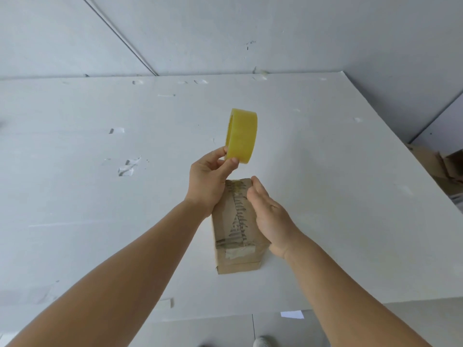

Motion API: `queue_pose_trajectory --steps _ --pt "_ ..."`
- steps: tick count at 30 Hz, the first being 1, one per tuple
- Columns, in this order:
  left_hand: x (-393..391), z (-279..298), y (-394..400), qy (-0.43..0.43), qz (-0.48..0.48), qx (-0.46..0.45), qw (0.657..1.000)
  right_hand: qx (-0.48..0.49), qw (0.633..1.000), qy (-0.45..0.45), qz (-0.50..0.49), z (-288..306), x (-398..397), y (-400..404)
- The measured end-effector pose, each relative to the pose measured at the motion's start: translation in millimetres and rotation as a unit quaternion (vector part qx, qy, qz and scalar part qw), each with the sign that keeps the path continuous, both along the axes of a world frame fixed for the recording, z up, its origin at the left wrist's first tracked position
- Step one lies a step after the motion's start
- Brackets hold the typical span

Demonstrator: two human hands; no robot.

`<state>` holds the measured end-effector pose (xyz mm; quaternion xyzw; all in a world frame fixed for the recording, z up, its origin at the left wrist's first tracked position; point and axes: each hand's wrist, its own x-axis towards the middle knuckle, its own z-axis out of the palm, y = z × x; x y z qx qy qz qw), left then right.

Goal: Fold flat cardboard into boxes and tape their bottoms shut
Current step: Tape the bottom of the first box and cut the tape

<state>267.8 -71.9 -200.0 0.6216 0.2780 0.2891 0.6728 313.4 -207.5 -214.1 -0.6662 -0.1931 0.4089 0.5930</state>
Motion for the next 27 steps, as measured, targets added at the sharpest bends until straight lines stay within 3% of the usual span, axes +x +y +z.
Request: queue_pose_trajectory --steps 5,9,13,18,22,27 --pt "19.5 12.7 13.7 -0.020 0.003 0.082 0.996 -0.007 0.997 -0.067 -0.020 11.5 16.1 18.5" --pt "28.6 9.8 21.0 0.018 0.015 0.128 0.991 -0.029 0.995 -0.095 -0.012 10.1 25.3 29.9" --pt "27.8 11.9 21.3 0.018 0.006 0.103 0.995 -0.042 0.999 -0.017 -0.015 6.0 35.0 26.6" --pt "17.1 39.1 23.5 -0.029 -0.083 0.069 0.994 0.023 0.992 -0.080 -0.095 26.1 60.2 23.4" --pt "-0.8 56.7 15.7 0.017 -0.193 0.052 0.980 0.132 0.986 -0.061 -0.078 48.5 73.2 16.6" --pt "-21.2 63.7 11.5 0.055 -0.255 -0.003 0.965 0.166 0.984 -0.021 -0.062 67.6 74.7 -6.4"
